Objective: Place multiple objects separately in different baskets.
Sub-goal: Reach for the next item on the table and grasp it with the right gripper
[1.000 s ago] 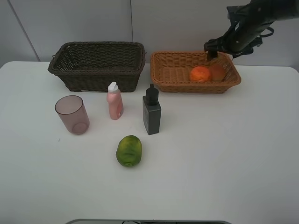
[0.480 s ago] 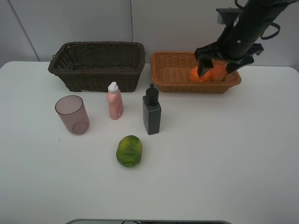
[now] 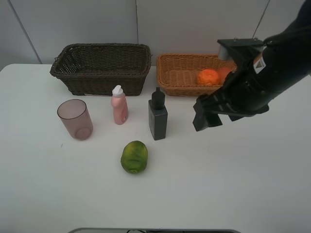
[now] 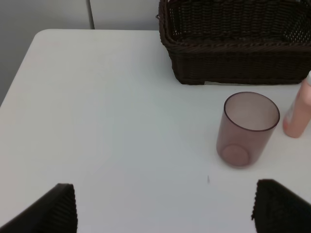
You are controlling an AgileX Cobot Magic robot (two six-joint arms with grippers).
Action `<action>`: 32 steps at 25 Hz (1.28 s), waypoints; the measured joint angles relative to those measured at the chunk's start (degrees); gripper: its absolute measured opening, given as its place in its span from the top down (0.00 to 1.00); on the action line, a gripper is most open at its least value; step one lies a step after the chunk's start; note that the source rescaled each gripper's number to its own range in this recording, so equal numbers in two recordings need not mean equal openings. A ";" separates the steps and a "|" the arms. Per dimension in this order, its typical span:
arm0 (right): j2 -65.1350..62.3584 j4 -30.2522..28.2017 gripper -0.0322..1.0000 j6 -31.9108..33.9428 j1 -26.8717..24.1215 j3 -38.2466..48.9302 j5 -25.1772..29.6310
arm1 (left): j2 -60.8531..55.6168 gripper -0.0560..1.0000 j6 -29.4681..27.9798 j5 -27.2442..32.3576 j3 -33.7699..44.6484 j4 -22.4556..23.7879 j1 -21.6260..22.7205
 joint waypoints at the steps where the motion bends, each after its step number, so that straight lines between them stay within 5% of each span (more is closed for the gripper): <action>1: -0.71 0.00 0.00 2.30 2.73 0.75 0.05 | 0.00 0.08 0.00 0.00 0.00 0.00 0.00; 8: -0.81 -9.02 0.00 26.59 19.63 1.62 -2.67 | 0.00 0.08 0.00 0.00 0.00 0.00 0.00; 12: 3.49 -12.59 0.00 38.35 23.34 0.28 -4.71 | 0.00 0.08 0.00 0.00 0.00 0.00 0.00; 20: 17.34 -12.65 0.00 45.72 26.41 -11.36 -1.74 | 0.00 0.08 0.00 0.00 0.00 0.00 0.00; 26: 23.15 -18.67 0.00 54.60 27.49 -16.40 0.38 | 0.00 0.08 0.00 0.00 0.00 0.00 0.00; 32: 29.09 -19.78 0.00 55.94 28.38 -23.67 2.27 | 0.00 0.08 0.00 0.00 0.00 0.00 0.00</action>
